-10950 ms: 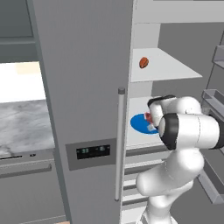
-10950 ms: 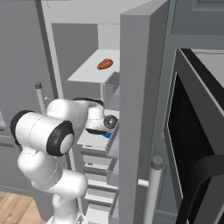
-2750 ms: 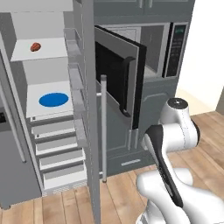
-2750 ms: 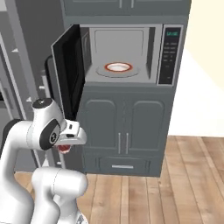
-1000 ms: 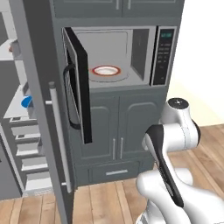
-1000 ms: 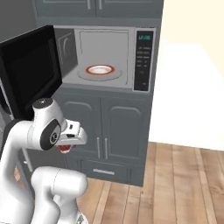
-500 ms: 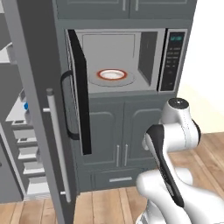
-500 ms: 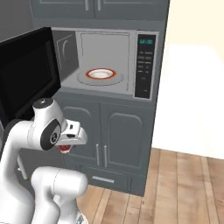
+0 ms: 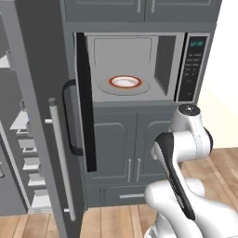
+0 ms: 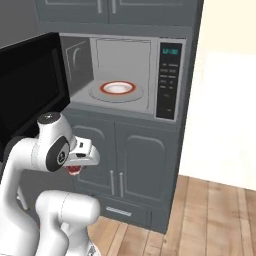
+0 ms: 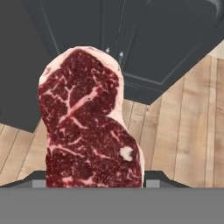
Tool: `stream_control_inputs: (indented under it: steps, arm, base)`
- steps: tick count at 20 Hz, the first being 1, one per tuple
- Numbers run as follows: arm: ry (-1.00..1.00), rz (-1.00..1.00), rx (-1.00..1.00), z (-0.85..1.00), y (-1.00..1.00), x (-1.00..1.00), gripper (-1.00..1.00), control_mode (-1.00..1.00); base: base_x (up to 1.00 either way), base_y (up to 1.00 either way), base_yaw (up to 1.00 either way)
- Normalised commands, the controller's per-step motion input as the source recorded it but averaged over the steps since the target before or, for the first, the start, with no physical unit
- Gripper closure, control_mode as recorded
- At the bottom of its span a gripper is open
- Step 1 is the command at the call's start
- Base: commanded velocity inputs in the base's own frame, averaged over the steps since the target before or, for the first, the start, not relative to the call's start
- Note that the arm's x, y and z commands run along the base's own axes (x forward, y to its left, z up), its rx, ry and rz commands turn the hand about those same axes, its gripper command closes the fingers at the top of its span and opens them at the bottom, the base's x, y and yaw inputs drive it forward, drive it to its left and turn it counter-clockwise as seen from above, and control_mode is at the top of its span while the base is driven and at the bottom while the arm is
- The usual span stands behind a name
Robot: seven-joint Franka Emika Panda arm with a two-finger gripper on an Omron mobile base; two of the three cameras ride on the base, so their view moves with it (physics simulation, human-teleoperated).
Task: Transport the steak from the fridge to the microwave and turn on the microwave.
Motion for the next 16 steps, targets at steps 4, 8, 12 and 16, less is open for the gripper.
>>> stream_control_inputs:
  steps: [4, 8, 12, 16]
  arm:
    - [0.00, 0.00, 0.00, 0.00, 0.00, 0.00, 1.00, 1.00]
    - [0.00, 0.00, 0.00, 0.00, 0.00, 0.00, 1.00, 1.00]
    - [0.00, 0.00, 0.00, 0.00, 0.00, 0.00, 1.00, 1.00]
    - [0.00, 0.00, 0.00, 0.00, 0.00, 0.00, 1.00, 1.00]
  base:
    - [0.25, -0.34, 0.16]
    - [0.31, -0.36, 0.15]
    - [0.35, -0.35, 0.14]
    - [0.34, -0.34, 0.13]
